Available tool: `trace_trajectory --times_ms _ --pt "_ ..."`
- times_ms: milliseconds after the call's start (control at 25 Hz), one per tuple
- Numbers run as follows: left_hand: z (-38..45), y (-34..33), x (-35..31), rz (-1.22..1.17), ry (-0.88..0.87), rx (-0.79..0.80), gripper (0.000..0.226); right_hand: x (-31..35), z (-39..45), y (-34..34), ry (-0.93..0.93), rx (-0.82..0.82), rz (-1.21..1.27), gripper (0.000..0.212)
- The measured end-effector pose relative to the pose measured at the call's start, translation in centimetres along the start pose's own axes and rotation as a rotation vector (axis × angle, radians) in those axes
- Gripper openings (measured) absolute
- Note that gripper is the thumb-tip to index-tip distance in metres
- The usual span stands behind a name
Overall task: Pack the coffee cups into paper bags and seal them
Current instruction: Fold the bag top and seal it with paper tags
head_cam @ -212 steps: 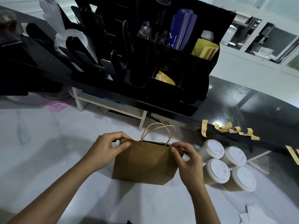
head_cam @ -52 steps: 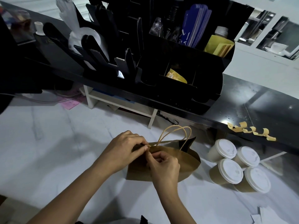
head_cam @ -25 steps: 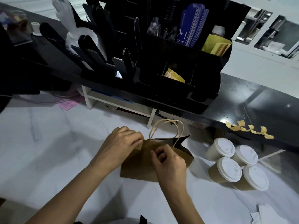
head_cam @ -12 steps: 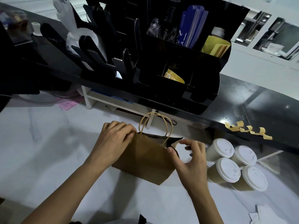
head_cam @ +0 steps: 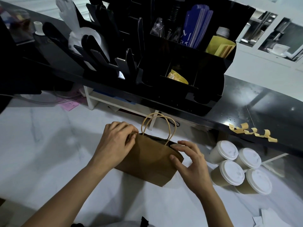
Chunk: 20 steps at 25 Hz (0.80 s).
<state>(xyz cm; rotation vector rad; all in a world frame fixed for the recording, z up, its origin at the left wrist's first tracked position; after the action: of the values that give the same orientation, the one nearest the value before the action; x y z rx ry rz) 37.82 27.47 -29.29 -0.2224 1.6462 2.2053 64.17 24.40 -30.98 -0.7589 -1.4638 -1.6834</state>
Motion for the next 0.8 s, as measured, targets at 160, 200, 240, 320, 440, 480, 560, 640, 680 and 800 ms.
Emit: trace_trajectory --times_ms 160,200,240,320,440,480,560,640,680,800 --pt "0.0 0.1 -0.1 -0.002 -0.003 -0.014 0.009 -0.2 0.3 -0.2 -0.004 -0.079 0.017 0.012" --pt "0.0 0.1 -0.1 0.0 -0.002 -0.019 0.009 -0.2 0.3 -0.2 0.01 -0.092 0.007 0.01" --pt "-0.1 0.1 -0.1 0.001 -0.001 -0.025 0.008 -0.1 0.2 -0.3 0.029 -0.108 -0.001 0.01" --pt "-0.2 0.2 -0.1 0.005 0.001 -0.03 0.008 0.0 0.1 -0.2 0.046 -0.154 0.018 0.016" --pt "-0.2 0.4 -0.3 0.016 -0.002 -0.039 0.013 -0.4 0.0 -0.3 -0.006 -0.218 0.119 0.028" --pt "-0.3 0.5 -0.4 0.018 -0.006 -0.043 0.015 -0.6 0.0 -0.3 -0.024 -0.233 0.161 0.032" --pt "-0.4 0.5 -0.5 -0.012 -0.014 -0.053 0.018 -0.8 0.0 -0.2 -0.025 -0.248 0.195 0.035" --pt "-0.3 0.6 0.1 -0.109 0.005 -0.045 0.022 -0.7 0.0 -0.1 -0.008 -0.249 0.17 0.034" --pt "-0.3 0.6 0.6 -0.164 0.027 -0.014 0.025 -0.7 0.1 0.0 -0.007 -0.256 0.164 0.034" --pt "-0.3 0.3 2.4 -0.237 0.097 0.127 0.033 -0.8 0.0 -0.1 -0.008 -0.273 0.18 0.033"
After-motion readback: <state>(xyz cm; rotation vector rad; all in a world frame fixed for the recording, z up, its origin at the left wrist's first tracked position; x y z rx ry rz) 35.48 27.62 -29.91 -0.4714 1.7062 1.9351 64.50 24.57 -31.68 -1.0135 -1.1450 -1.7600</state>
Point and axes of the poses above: each hand's wrist, its own z-axis towards the middle knuckle, its own y-axis out of the back of the hand, x = y × z, the point moved 4 cm from there along z, towards the middle knuckle, and after that the axes turned 11 degrees about z, right-handed, at the moved point
